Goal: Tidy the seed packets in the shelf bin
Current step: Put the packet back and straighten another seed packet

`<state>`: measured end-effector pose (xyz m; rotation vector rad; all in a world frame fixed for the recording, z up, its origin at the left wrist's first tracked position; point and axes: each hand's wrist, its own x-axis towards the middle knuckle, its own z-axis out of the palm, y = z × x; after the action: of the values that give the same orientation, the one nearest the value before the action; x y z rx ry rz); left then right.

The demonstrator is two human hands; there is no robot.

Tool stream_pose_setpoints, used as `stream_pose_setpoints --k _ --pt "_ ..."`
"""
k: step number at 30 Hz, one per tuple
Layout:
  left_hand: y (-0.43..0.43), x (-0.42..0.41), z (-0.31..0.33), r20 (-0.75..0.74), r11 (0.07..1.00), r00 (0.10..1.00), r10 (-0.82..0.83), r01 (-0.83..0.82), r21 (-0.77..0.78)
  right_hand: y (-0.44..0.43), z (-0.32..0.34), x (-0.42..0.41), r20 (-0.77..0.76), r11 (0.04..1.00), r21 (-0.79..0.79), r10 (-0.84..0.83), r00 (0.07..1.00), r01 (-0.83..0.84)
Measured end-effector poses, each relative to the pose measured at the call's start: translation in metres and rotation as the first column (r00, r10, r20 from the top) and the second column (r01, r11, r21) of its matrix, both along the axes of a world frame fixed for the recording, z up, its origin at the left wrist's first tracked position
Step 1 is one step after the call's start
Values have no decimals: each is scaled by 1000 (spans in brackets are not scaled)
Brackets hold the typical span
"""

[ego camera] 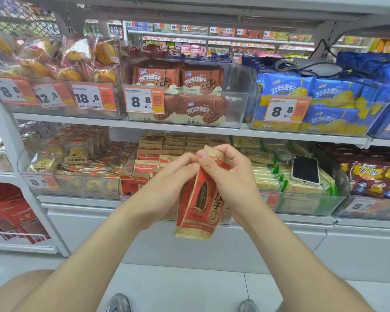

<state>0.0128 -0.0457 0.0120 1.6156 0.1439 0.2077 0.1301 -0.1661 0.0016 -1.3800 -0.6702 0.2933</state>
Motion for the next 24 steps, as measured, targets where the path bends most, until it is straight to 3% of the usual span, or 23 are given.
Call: stream_pose_setpoints --k 6,10,12,17,21,24 --pt "-3 2 -4 64 976 990 129 -138 168 2 1 1 33 1000 -1 -24 999 24" --pt "2 5 -3 96 941 946 308 -318 115 4 5 7 -156 989 119 106 982 -88" --pt "3 5 0 107 919 921 375 -384 85 4 4 11 -241 981 181 106 965 -63" --pt "4 4 0 80 920 919 386 -389 38 2 4 11 -344 963 269 104 933 -8" --pt "5 3 2 54 916 915 399 -401 20 0 4 10 -261 978 208 56 964 0" --pt "9 4 -3 78 854 851 519 -520 -2 -2 2 11 -141 994 82 81 987 -70"
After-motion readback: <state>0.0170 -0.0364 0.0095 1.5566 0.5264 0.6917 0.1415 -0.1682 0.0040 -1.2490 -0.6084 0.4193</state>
